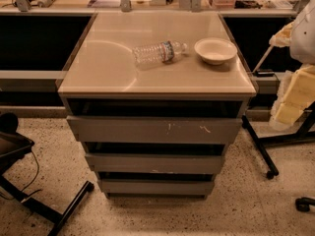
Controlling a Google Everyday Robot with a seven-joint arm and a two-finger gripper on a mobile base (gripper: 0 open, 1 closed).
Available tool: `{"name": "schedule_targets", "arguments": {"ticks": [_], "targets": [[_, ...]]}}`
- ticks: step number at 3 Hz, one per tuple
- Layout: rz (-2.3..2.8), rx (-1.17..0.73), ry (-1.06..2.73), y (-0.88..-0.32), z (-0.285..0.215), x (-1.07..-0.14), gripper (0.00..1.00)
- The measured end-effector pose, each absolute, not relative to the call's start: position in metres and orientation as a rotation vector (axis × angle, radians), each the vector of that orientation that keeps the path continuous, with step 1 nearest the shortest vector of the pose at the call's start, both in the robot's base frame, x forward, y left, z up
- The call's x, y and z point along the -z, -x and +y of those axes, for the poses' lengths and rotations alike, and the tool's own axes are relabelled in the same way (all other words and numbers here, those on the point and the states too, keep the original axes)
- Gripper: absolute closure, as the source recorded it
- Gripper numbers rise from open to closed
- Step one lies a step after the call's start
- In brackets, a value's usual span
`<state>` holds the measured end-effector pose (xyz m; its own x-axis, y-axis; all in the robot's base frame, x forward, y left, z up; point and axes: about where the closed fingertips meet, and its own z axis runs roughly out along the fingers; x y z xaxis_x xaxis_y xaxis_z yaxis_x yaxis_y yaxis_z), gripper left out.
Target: Open middle drawer
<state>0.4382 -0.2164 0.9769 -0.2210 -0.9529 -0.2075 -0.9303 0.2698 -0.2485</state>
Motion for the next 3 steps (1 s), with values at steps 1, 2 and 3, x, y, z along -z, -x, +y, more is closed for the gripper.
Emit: {"name": "schedule_targets", "arguments": {"ticks": [1,2,3], "targets": [[2.23,0.101,1.723,-0.438,-0.216,-0.977,0.0],[2.228,0.081,1.71,-0.436,-0.219,-0.954,0.0],[2.242,-0.034,1.656,-0.425,-0.226,-0.887,0.0]]}}
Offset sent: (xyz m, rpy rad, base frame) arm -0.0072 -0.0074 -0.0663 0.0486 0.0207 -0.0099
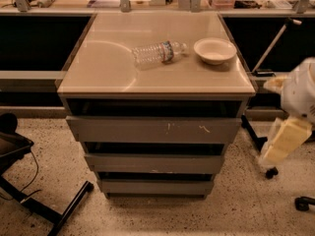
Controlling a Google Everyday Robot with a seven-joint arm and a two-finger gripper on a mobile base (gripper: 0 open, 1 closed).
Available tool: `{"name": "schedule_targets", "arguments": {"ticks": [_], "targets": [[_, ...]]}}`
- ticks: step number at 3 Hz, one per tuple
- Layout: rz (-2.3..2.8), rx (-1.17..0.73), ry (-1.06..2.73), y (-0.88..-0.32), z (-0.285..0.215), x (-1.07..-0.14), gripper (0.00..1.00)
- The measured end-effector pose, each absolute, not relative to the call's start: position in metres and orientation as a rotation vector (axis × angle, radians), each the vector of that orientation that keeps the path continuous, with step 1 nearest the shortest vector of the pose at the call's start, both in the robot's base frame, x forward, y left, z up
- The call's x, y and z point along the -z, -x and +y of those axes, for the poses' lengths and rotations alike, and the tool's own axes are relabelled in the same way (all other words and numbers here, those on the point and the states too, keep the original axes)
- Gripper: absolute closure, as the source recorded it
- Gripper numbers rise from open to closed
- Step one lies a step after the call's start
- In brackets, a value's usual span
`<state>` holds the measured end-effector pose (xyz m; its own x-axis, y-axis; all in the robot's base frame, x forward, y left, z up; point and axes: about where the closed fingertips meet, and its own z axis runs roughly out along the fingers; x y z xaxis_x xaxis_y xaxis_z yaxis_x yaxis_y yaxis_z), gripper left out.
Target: Open middle drawer
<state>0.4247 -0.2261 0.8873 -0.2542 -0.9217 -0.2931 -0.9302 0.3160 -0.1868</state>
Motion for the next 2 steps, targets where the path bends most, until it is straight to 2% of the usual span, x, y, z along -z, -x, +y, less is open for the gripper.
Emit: {"name": "schedule_targets", "arguments": {"ticks": [2], "targets": [[2.438,-0.313,1.418,-0.401,-0.25,-0.676,0.0]]}}
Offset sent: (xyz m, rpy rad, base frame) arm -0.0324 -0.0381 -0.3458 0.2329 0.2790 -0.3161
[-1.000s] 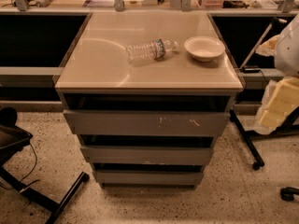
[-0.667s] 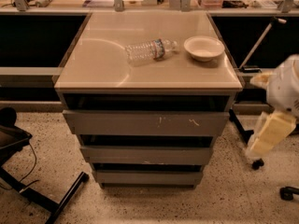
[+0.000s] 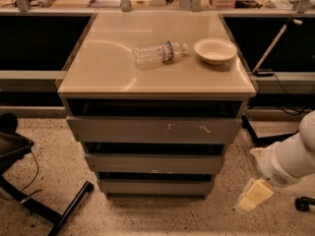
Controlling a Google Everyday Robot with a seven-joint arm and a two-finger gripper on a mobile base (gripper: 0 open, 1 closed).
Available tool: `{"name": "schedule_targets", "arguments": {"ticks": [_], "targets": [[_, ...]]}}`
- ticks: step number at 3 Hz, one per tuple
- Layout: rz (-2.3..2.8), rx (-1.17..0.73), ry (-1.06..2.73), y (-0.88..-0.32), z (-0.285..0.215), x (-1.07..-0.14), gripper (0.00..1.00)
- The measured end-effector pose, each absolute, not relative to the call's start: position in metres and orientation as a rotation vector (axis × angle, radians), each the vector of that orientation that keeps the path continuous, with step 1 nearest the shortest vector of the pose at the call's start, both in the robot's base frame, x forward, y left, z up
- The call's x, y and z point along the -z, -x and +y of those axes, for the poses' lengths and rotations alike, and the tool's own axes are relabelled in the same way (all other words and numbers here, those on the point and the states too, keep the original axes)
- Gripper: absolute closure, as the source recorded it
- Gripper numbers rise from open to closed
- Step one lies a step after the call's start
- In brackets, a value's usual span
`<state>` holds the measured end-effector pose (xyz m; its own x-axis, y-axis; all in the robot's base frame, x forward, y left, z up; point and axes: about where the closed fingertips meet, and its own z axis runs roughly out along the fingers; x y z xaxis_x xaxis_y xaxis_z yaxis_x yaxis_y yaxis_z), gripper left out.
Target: Open middle drawer
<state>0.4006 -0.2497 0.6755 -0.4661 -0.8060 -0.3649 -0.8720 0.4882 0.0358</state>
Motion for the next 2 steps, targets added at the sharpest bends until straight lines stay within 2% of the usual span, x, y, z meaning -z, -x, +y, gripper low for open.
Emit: {"name": "schedule_targets", "arguments": {"ticks": [1,2], "targets": [[2.508,-0.423,1.288,-0.4022,-0.2571,-0.5864,0.0],[2.508,-0.423,1.289,-0.4022,-0.257,-0.5866,0.0]]}}
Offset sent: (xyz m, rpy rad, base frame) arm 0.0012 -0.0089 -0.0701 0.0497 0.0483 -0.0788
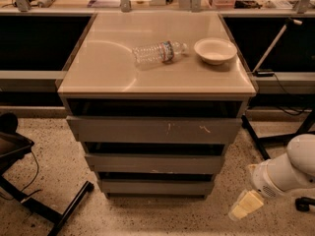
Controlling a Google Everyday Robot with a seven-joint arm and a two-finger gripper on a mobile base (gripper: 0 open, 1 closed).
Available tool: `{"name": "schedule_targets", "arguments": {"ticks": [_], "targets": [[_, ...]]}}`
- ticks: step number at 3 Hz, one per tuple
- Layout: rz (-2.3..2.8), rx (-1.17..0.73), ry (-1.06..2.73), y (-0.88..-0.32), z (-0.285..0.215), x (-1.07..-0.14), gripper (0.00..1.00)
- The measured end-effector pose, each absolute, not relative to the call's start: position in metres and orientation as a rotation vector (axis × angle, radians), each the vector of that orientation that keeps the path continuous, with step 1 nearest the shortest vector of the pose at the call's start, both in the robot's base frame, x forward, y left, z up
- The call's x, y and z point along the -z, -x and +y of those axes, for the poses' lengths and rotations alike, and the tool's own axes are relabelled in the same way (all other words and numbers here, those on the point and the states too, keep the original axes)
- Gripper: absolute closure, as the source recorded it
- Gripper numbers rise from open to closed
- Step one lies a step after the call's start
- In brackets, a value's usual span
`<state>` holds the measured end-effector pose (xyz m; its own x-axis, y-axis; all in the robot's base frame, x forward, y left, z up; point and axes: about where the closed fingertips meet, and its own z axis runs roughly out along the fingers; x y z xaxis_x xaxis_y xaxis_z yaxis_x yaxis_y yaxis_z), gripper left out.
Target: Open middle drawer
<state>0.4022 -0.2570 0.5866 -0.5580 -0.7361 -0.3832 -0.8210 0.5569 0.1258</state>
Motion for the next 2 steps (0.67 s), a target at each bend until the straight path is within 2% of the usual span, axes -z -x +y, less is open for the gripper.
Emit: {"name": "schedule_targets", "arguments": {"ticks": [1,2], "targets": [[2.42,-0.468,1.342,-0.414,-0.25,-0.568,0.0],[2.199,-0.626,1.463,-0.442,-0.218,-0.548,0.0]]}}
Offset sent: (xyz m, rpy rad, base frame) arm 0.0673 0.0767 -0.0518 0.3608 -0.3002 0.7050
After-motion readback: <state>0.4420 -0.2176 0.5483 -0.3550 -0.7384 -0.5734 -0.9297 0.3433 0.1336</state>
